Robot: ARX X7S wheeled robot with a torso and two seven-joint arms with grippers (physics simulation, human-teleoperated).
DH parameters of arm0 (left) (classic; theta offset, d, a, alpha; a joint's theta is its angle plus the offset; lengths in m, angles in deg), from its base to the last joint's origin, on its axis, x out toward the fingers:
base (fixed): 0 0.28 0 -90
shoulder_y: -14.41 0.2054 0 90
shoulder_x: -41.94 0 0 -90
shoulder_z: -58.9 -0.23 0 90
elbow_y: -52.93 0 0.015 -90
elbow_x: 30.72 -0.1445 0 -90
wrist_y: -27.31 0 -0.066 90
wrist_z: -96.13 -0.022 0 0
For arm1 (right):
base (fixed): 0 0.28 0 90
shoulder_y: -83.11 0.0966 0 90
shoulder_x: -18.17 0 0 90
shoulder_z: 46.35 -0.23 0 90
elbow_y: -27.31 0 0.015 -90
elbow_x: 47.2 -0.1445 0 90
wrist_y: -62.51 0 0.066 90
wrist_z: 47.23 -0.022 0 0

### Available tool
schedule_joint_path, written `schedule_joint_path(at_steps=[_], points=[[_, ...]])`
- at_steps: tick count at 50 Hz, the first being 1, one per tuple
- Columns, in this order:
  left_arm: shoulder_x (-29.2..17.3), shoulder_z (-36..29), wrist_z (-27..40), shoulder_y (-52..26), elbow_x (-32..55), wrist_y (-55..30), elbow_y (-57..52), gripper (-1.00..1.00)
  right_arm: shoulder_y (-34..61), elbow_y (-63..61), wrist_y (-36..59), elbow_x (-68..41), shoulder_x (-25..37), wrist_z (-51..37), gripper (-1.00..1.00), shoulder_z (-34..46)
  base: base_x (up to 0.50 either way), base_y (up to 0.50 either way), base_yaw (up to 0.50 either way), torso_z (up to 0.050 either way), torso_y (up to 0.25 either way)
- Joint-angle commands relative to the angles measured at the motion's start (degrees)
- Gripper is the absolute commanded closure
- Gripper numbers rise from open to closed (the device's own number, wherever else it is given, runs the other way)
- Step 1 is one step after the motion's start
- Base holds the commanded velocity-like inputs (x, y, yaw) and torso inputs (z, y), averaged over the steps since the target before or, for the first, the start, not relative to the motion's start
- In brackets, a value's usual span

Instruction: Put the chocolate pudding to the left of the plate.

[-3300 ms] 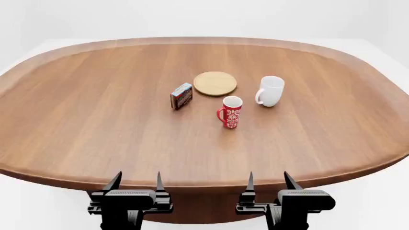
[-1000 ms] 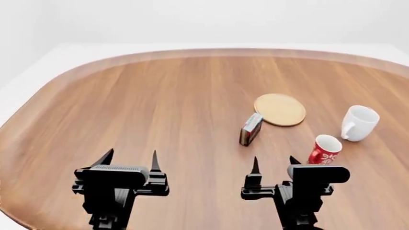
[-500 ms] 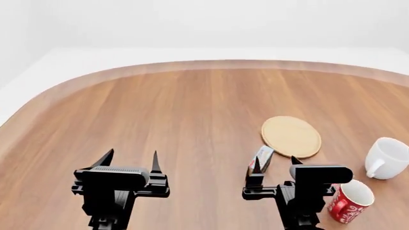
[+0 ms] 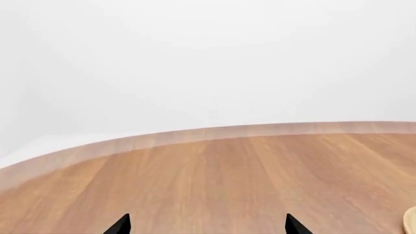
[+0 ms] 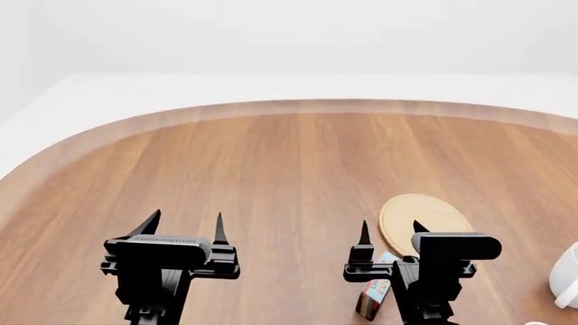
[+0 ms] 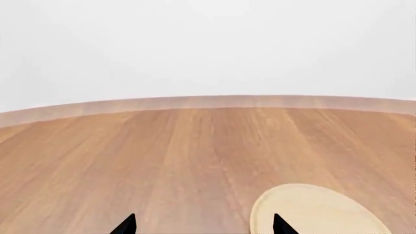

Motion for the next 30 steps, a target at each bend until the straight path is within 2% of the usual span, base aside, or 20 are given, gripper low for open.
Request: schedule_joint_path(at_steps=[1, 10, 18, 30], points=[[-0.25, -0.14, 0.28, 0.08, 0.30, 0.26, 0.21, -1.00, -0.02, -0.10, 0.20, -0.22, 0.06, -0.74, -1.00, 0.11, 0.00, 0.00, 0.00, 0.000, 0.000], [-0.50, -0.01, 0.58, 0.16, 0.63, 0.32, -0.02, -1.00, 2.21, -1.07, 6.56, -0.73, -0.96, -4.94, -1.00, -0.90, 0.00, 0.00, 0.00, 0.000, 0.000], [-0.78, 0.10, 0.86, 0.22, 0.94, 0.16, -0.37, -1.00, 8.13, -1.90, 20.92, -1.74, -3.66, -12.07, -1.00, -1.79, 0.00, 0.00, 0.00, 0.000, 0.000], [-1.25, 1.05, 1.47, 0.24, 1.89, -0.55, -1.21, -1.00, 13.95, -3.75, 36.74, -4.08, -8.97, -20.31, -1.00, -4.87, 0.00, 0.00, 0.00, 0.000, 0.000]])
